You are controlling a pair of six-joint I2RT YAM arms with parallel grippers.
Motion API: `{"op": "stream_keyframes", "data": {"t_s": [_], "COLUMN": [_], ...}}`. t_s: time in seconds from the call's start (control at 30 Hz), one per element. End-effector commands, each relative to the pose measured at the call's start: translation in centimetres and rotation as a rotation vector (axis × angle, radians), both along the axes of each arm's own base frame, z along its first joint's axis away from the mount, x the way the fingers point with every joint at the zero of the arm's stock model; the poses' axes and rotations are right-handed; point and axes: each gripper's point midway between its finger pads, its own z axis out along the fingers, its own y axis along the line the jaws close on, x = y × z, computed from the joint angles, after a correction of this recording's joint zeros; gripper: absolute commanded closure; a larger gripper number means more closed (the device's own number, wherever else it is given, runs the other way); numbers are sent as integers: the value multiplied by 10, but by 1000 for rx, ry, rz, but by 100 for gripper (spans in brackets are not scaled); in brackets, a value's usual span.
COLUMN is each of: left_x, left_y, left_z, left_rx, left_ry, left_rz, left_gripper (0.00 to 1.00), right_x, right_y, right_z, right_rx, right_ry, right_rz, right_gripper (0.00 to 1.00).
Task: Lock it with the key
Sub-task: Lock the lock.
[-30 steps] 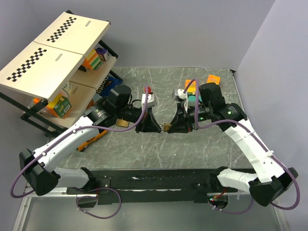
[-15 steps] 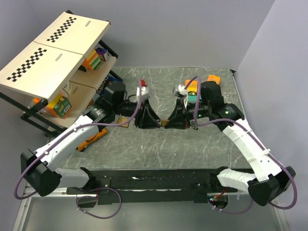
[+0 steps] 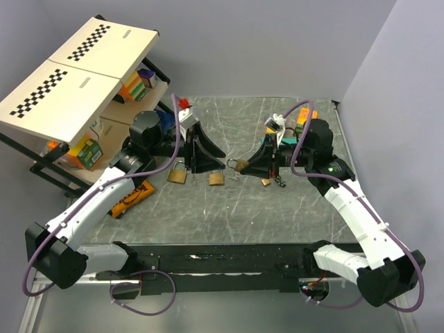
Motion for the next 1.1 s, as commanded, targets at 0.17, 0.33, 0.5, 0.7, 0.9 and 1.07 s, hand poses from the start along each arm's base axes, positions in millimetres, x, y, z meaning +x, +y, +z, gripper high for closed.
{"op": "stream_keyframes", "data": {"t_s": [0.17, 0.33, 0.5, 0.7, 0.9, 1.07], "left_x": [-5, -12, -19, -17, -11, -10], "left_y": [-8, -14, -19, -19, -13, -10], "left_z": [11, 6, -3, 3, 5, 5], "left_rx": [-47, -30, -1, -15, -11, -7], "left_ry": [11, 2, -3, 3, 18, 23], "left_rz": [-55, -79, -110, -100, -86, -83], "left_gripper": [52, 65, 72, 99, 99, 99], "right_x": [-20, -18, -16, -17, -20, -15], "right_y": [8, 10, 12, 12, 7, -6], "right_z": [33, 35, 36, 35, 25, 18], "right_rx": [68, 77, 80, 77, 15, -43], "right_ry": [-100, -98, -100, -93, -43, -47], "right_rz": [74, 79, 86, 95, 99, 85], "right_gripper": [100, 100, 100, 100, 58, 41]}}
